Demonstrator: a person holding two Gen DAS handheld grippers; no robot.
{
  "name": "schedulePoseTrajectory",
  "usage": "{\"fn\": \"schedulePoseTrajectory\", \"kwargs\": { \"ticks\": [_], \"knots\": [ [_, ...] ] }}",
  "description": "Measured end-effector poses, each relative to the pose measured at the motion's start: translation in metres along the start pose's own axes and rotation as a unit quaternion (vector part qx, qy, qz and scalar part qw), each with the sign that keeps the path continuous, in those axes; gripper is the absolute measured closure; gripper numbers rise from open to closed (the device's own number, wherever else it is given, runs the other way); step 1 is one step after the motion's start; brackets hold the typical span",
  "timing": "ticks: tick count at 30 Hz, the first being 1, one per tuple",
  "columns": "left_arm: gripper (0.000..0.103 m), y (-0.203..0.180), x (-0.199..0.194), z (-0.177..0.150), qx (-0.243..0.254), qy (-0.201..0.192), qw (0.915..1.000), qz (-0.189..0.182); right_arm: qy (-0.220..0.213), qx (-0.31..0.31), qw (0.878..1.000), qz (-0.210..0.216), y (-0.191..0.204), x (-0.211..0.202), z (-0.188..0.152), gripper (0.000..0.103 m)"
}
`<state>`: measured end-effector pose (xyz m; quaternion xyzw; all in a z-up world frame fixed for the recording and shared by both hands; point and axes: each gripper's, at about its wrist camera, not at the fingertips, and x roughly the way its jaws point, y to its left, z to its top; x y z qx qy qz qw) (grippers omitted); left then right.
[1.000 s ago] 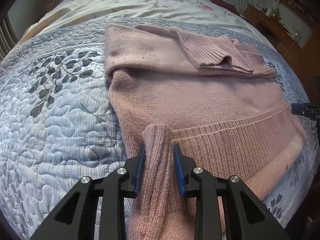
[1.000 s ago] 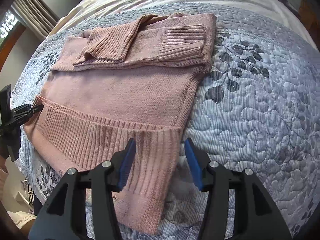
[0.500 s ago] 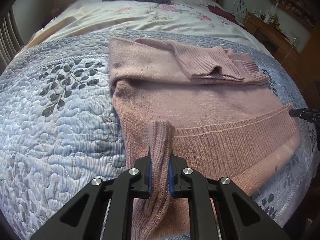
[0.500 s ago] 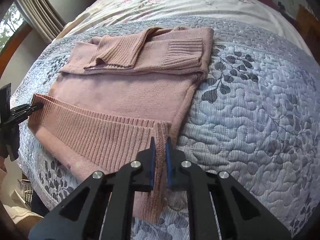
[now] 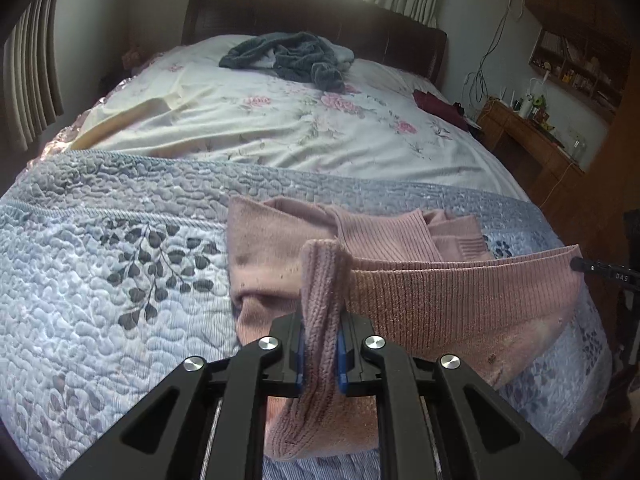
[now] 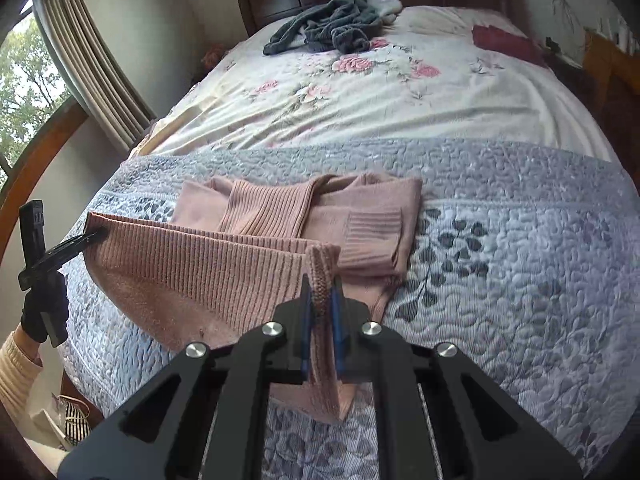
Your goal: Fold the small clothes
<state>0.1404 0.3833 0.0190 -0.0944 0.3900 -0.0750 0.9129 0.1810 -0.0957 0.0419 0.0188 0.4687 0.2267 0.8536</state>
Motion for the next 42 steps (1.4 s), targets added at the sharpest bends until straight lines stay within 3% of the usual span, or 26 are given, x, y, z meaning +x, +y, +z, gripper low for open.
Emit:
{"fn": "schedulePoseTrajectory", "kwargs": {
  "ticks": [6,12,19,25,31,33,35,37,42],
  "knots": [
    [0.092,0.009,0.043,0.055,-0.014,-0.024,0.9996,0.009,-0.007,0.027,1.0,-0.013,-0.017,0.035,0.065,0.096],
    [0.092,0.025,0.11,0.085,-0.031,-0.007,0.9992,0.024,-0.001,0.033,0.999,-0.034,-0.032,0.086,0.11,0.096],
    [0.092,0.042,0.186,0.08,-0.031,0.045,0.9965,0.063,0.045,0.032,0.997,-0.062,-0.048,0.162,0.117,0.096],
    [0.09,0.055,0.221,0.063,-0.03,0.079,0.9923,0.091,0.073,0.043,0.993,-0.085,-0.062,0.202,0.105,0.096],
    [0.081,0.069,0.228,0.054,-0.056,0.088,0.99,0.095,0.09,0.066,0.989,-0.093,-0.076,0.22,0.095,0.094],
    [0.078,0.073,0.222,0.054,-0.069,0.085,0.9896,0.093,0.092,0.073,0.989,-0.091,-0.079,0.219,0.092,0.088],
    [0.072,0.078,0.213,0.054,-0.084,0.078,0.9893,0.09,0.089,0.08,0.989,-0.086,-0.082,0.212,0.087,0.082],
    [0.065,0.081,0.2,0.053,-0.094,0.071,0.9886,0.094,0.088,0.087,0.99,-0.07,-0.084,0.2,0.08,0.082],
    [0.064,0.068,0.154,0.039,-0.07,0.049,0.9895,0.116,0.096,0.072,0.992,-0.02,-0.071,0.156,0.039,0.078]
  ]
}}
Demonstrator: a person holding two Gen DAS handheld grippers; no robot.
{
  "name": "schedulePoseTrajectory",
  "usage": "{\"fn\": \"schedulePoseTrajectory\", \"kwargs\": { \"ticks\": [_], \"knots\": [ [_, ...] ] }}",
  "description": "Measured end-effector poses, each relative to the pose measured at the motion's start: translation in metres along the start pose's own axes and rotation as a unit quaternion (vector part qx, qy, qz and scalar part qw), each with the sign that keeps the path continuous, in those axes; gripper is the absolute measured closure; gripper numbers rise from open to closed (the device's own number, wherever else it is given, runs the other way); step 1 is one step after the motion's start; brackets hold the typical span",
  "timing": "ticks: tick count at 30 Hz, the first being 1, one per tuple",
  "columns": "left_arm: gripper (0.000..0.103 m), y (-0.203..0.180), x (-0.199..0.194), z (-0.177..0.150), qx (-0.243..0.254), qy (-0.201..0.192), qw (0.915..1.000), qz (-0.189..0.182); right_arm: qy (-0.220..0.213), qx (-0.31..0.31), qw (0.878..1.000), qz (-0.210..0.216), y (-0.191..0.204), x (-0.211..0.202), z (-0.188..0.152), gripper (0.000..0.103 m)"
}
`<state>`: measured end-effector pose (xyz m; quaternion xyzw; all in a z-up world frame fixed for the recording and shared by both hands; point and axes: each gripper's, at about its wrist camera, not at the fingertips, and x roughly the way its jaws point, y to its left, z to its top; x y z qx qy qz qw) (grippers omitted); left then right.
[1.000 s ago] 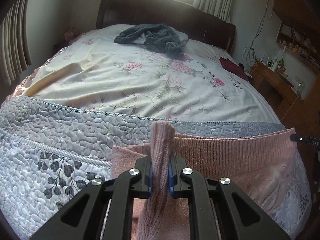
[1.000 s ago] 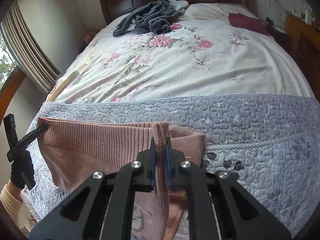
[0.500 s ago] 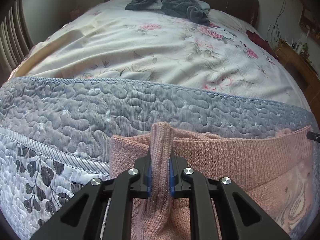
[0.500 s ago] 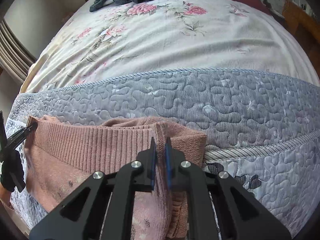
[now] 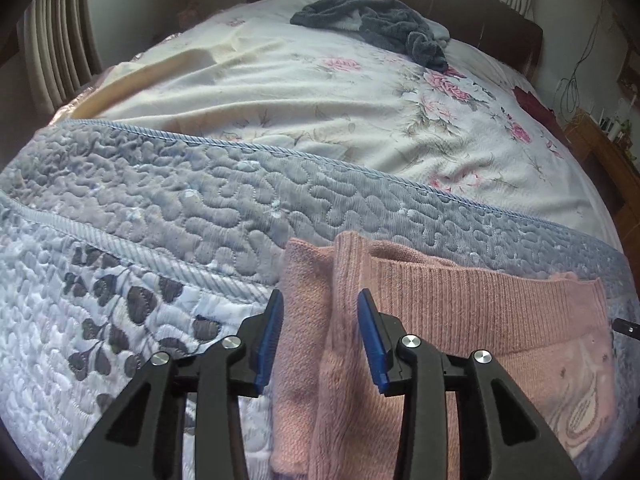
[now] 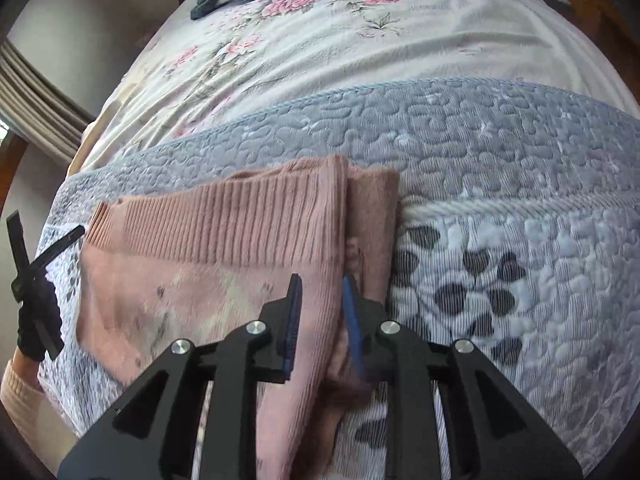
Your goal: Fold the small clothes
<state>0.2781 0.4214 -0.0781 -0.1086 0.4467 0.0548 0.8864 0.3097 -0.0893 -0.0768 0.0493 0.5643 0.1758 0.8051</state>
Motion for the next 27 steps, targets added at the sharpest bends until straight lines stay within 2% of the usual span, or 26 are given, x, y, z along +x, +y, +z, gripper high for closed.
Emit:
{"fn": "schedulePoseTrajectory", "kwargs": {
  "ticks": [2,6,9,10,12,13,14,21,27],
  "knots": [
    [0.063,-0.003,-0.022,-0.013,0.005,-0.011,0.9999,-0.003,0.012,-0.002,1.0,0.017,0.002,-0.012,-0.03,0.068],
    [0.057,-0.018,-0.055,-0.05,0.016,-0.011,0.999,-0.04,0.025,0.002,0.998,0.053,0.008,-0.023,-0.086,0.067],
    [0.057,-0.038,-0.061,-0.079,0.056,0.006,0.9975,-0.043,0.03,-0.002,0.998,0.049,0.014,-0.019,-0.111,0.067],
    [0.057,-0.044,-0.061,-0.087,0.068,0.01,0.9967,-0.043,0.028,-0.009,0.999,0.04,0.016,-0.018,-0.116,0.067],
    [0.057,-0.051,-0.059,-0.102,0.086,0.018,0.9954,-0.038,0.03,-0.01,0.999,0.043,0.019,-0.013,-0.12,0.073],
    [0.057,-0.053,-0.056,-0.106,0.089,0.025,0.9951,-0.035,0.037,-0.008,0.998,0.049,0.02,-0.009,-0.12,0.085],
    [0.057,-0.052,-0.053,-0.11,0.085,0.032,0.9953,-0.034,0.048,-0.006,0.998,0.048,0.021,-0.006,-0.12,0.091],
    [0.057,-0.033,-0.037,-0.123,0.063,0.068,0.9949,-0.039,0.049,-0.001,0.997,0.053,0.016,-0.031,-0.116,0.095],
    [0.058,-0.027,-0.031,-0.128,0.055,0.077,0.9946,-0.044,0.079,0.007,0.996,0.032,0.005,-0.007,-0.128,0.095]
  ]
}}
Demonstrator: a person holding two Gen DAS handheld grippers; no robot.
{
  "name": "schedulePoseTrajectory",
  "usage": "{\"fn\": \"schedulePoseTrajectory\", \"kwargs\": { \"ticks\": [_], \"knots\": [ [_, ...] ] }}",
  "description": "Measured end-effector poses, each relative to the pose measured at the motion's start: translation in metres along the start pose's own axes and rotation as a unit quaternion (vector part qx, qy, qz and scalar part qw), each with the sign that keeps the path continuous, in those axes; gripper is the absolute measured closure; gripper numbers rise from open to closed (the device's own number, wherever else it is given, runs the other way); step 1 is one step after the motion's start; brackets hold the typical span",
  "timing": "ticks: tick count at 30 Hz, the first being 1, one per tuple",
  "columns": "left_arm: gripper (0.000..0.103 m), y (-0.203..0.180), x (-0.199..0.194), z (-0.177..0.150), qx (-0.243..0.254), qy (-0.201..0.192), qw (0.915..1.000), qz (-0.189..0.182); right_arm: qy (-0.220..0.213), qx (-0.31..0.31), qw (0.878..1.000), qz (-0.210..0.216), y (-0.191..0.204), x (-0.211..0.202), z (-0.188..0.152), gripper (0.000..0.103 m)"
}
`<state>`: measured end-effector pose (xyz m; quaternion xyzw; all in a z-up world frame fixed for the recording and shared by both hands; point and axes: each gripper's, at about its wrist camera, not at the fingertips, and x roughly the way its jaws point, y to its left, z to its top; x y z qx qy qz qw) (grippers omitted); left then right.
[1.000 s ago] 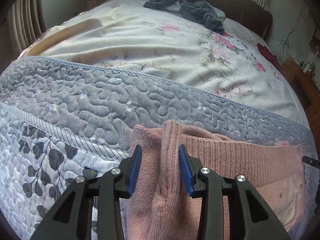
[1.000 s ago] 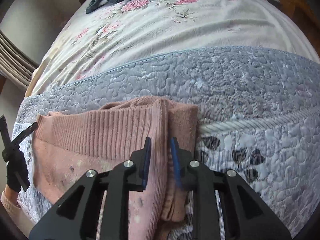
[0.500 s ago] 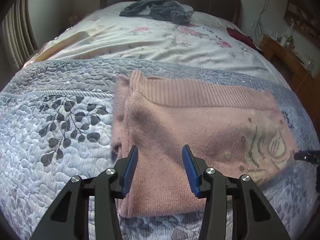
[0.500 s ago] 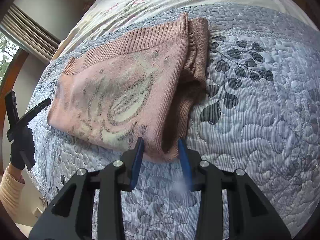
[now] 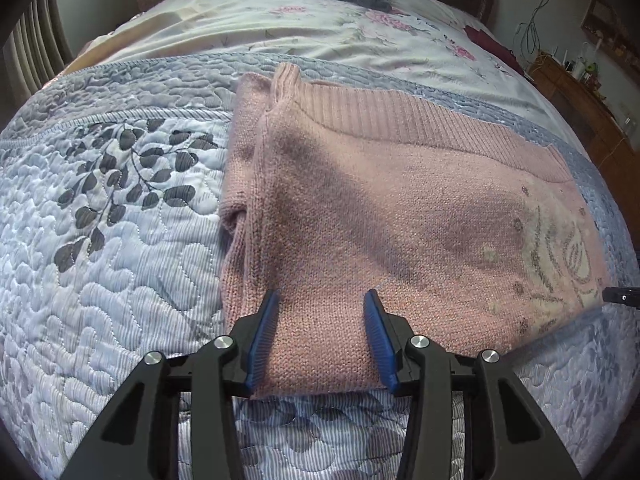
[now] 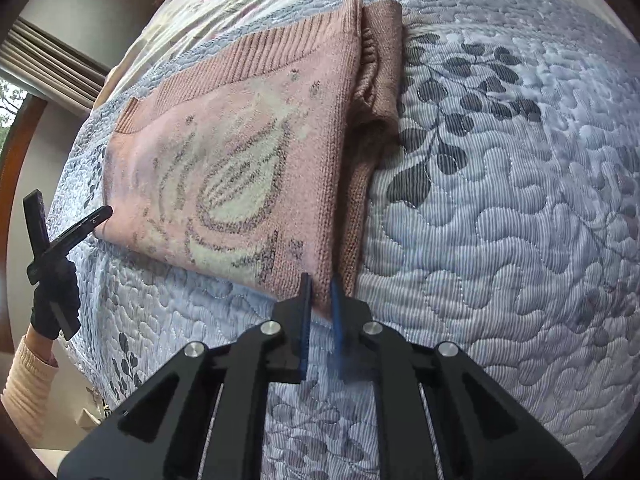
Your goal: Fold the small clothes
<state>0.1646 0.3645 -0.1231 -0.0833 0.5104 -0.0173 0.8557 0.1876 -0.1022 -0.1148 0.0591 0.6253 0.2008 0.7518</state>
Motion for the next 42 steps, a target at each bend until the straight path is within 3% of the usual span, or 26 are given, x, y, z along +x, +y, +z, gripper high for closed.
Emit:
{"fn": "schedulePoseTrajectory", "kwargs": {
  "ticks": [12,15,17,23,31,42],
  "knots": [
    [0.058,-0.001,0.001,-0.001,-0.009,-0.007,0.9999,0.002,0.003,0.01,1.0,0.004,-0.003,0.01,-0.001,0.093],
    [0.058,-0.008,-0.009,0.007,-0.017,-0.006,0.9998,0.002,-0.004,0.002,1.0,0.007,-0.002,-0.006,0.006,0.08],
    [0.057,-0.015,-0.019,0.017,-0.018,-0.022,0.9995,-0.01,-0.022,-0.01,1.0,-0.004,0.002,-0.02,0.015,0.06],
    [0.051,-0.055,-0.015,0.058,0.008,-0.037,0.9991,-0.022,-0.034,0.039,0.998,0.038,-0.017,-0.028,0.058,0.049],
    [0.051,-0.075,0.026,0.085,0.003,-0.015,0.9996,-0.025,-0.007,0.087,0.995,0.048,-0.044,0.005,0.089,0.047],
    [0.051,-0.063,0.056,0.083,-0.006,0.004,0.9994,-0.033,-0.009,0.101,0.991,0.089,-0.045,0.03,0.101,0.044]
  ]
}}
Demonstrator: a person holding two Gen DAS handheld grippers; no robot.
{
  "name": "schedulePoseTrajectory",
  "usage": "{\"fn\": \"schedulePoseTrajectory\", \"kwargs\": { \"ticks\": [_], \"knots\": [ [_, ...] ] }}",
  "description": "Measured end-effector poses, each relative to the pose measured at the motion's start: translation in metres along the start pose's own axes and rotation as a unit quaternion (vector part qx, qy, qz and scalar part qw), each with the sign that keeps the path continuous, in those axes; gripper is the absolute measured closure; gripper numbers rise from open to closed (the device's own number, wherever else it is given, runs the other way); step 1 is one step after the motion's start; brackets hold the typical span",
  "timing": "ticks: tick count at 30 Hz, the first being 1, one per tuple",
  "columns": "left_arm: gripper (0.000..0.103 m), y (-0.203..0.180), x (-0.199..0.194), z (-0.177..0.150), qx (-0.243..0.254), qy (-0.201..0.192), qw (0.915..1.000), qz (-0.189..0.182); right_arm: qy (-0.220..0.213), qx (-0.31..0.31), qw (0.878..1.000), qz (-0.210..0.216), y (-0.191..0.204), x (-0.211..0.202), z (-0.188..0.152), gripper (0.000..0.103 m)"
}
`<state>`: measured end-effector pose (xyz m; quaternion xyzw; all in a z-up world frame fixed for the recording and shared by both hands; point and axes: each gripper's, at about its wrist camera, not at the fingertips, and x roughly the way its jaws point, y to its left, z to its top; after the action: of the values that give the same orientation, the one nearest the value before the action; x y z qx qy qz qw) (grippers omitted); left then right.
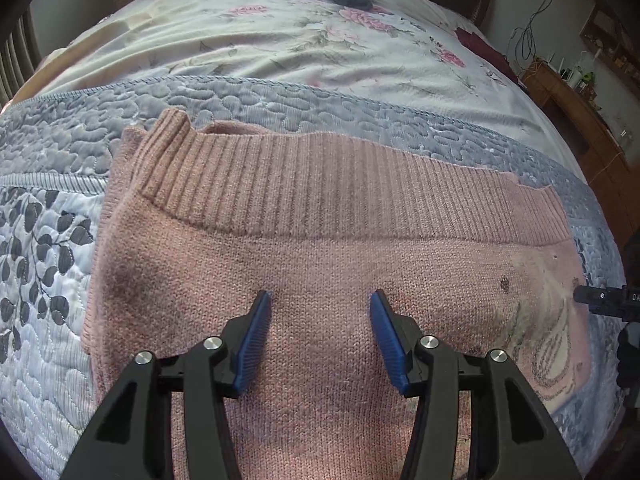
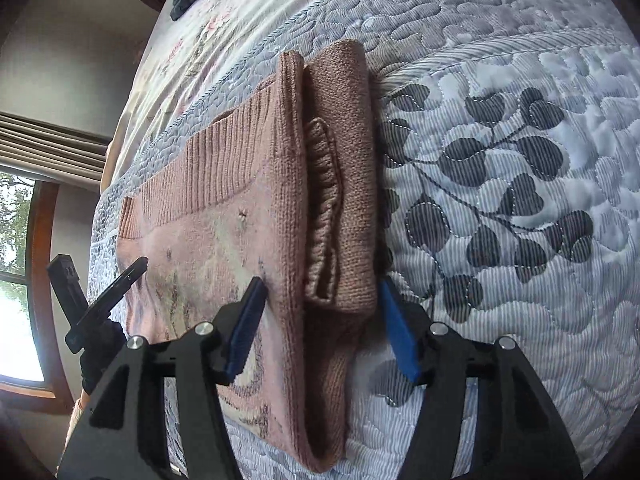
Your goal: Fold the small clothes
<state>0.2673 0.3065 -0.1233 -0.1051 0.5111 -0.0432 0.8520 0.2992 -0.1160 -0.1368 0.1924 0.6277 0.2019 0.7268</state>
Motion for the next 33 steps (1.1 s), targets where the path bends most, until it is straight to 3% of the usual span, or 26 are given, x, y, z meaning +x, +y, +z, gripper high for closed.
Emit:
{"fn": "schedulePoseTrajectory", "kwargs": {
  "ticks": [4,11,26,30,33],
  "knots": [
    [0.05,0.002,0.002,-0.001,0.0,-0.001,1.0,-0.006,-0.007,0.012,1.0,0.016,0.0,0.009,0.004,0.045],
    [0.05,0.003,0.003,0.0,0.001,0.003,1.0,-0.009,-0.015,0.032,0.998,0.045,-0.008,0.01,0.006,0.071],
    [0.049,0.004,0.003,-0.002,-0.004,0.004,0.9999,-0.012,-0.02,0.048,0.998,0.03,-0.01,0.013,0.0,0.074],
    [0.05,0.004,-0.014,-0.003,-0.004,0.003,0.9997,-0.024,-0.021,0.025,0.999,0.009,0.017,0.001,0.003,0.078],
    [0.05,0.008,-0.032,-0.005,0.003,-0.009,0.9993,-0.036,-0.031,-0.002,0.999,0.027,0.054,-0.015,0.008,0.078]
  ]
}}
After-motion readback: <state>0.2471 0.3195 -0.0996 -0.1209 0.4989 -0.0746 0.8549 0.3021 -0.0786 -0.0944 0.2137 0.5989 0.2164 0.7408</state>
